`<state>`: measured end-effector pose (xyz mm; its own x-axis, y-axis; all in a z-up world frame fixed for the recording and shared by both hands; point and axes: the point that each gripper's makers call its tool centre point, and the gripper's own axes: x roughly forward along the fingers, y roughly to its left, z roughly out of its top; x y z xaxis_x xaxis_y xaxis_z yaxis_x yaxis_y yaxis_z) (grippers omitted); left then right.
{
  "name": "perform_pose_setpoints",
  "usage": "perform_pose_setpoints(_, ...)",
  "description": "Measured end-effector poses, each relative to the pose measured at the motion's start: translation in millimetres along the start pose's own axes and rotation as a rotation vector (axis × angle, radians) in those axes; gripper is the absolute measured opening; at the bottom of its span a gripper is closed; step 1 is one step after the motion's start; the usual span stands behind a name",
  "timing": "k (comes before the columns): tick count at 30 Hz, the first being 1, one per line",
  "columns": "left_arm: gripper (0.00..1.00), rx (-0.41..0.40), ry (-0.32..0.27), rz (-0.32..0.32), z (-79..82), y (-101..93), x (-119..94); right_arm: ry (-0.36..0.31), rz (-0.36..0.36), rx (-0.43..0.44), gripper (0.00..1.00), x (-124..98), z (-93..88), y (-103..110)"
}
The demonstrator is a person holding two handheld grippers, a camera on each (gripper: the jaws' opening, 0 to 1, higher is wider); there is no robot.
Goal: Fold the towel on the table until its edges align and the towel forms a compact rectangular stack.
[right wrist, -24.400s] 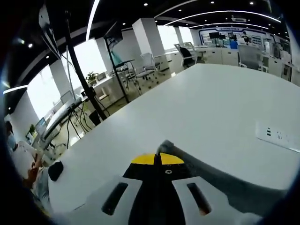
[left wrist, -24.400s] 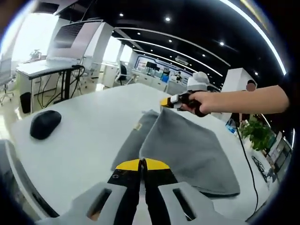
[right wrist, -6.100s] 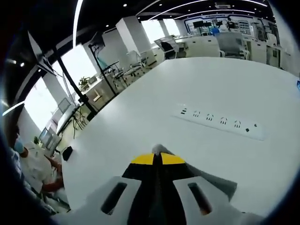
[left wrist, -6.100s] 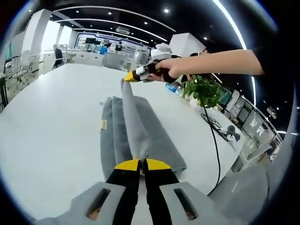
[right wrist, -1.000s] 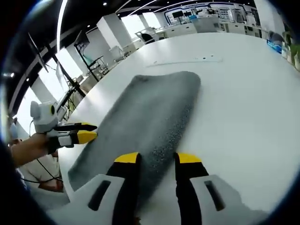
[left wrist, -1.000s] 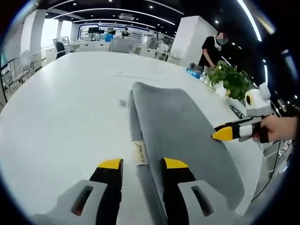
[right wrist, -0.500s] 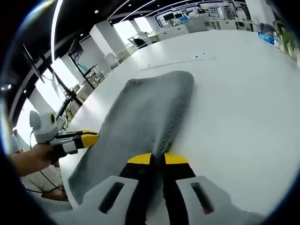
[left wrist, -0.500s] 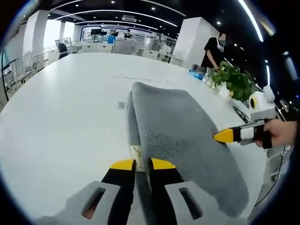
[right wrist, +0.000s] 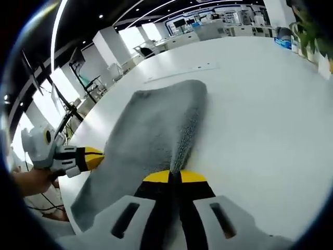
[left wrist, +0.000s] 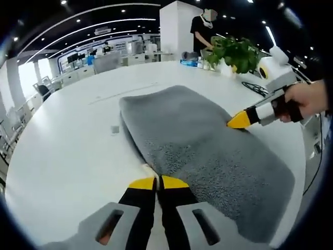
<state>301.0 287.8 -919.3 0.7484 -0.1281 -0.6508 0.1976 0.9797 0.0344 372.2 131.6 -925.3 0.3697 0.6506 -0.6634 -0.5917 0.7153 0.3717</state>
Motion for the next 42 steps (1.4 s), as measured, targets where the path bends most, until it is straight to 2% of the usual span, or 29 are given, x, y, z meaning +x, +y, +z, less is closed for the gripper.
perform_pose_setpoints(2,0.03,0.08,0.01,-0.012,2.1,-12.4,1.1,0.005,-0.007,-0.003,0.02,-5.8,-2.7,-4.7)
perform_pose_setpoints(5,0.02,0.105,0.011,-0.025,2.9,-30.8,0.7,0.01,-0.024,-0.105,0.02,-17.1,-8.4,-16.0)
perform_pose_setpoints(9,0.02,0.16,0.003,-0.046,2.0,-48.9,-1.3,0.001,-0.034,-0.058,0.02,-26.9,-13.4,-25.5)
perform_pose_setpoints(10,0.02,0.231,0.003,-0.046,2.7,-50.4,-1.1,0.002,-0.032,-0.05,0.02,-28.4,-14.0,-27.1)
perform_pose_setpoints(12,0.02,0.29,0.016,-0.047,2.9,-51.1,-1.2,0.007,-0.027,-0.08,0.02,-28.4,-14.4,-25.0)
perform_pose_setpoints(14,0.02,0.244,0.018,-0.059,4.0,-49.0,-1.8,0.012,-0.032,-0.147,0.02,-26.7,-12.9,-24.6)
perform_pose_setpoints(15,0.02,0.232,0.016,-0.063,3.9,-48.7,-1.8,0.011,-0.035,-0.152,0.02,-26.6,-13.0,-24.1)
perform_pose_setpoints(17,0.02,0.2,0.008,-0.071,3.0,-46.8,-1.0,0.0,-0.045,-0.108,0.01,-27.1,-13.7,-23.9)
perform_pose_setpoints(22,0.02,0.179,-0.001,-0.07,4.4,-46.2,0.7,-0.014,-0.06,-0.107,0.01,-30.1,-17.3,-23.0)
perform_pose_setpoints(28,0.02,0.212,0.008,-0.073,5.8,-47.1,2.7,-0.032,-0.062,-0.114,0.01,-31.4,-18.4,-26.0)
perform_pose_setpoints(35,0.02,0.154,-0.011,-0.04,4.5,-48.5,0.4,-0.038,-0.075,-0.177,0.01,-31.6,-18.9,-23.3)
perform_pose_setpoints(39,0.03,0.187,-0.006,-0.041,4.5,-49.7,-0.4,-0.036,-0.11,-0.209,0.02,-32.8,-18.5,-19.8)
perform_pose_setpoints(42,0.03,0.176,0.022,-0.061,5.7,-48.5,0.8,-0.019,-0.148,-0.246,0.02,-32.7,-17.1,-17.1)
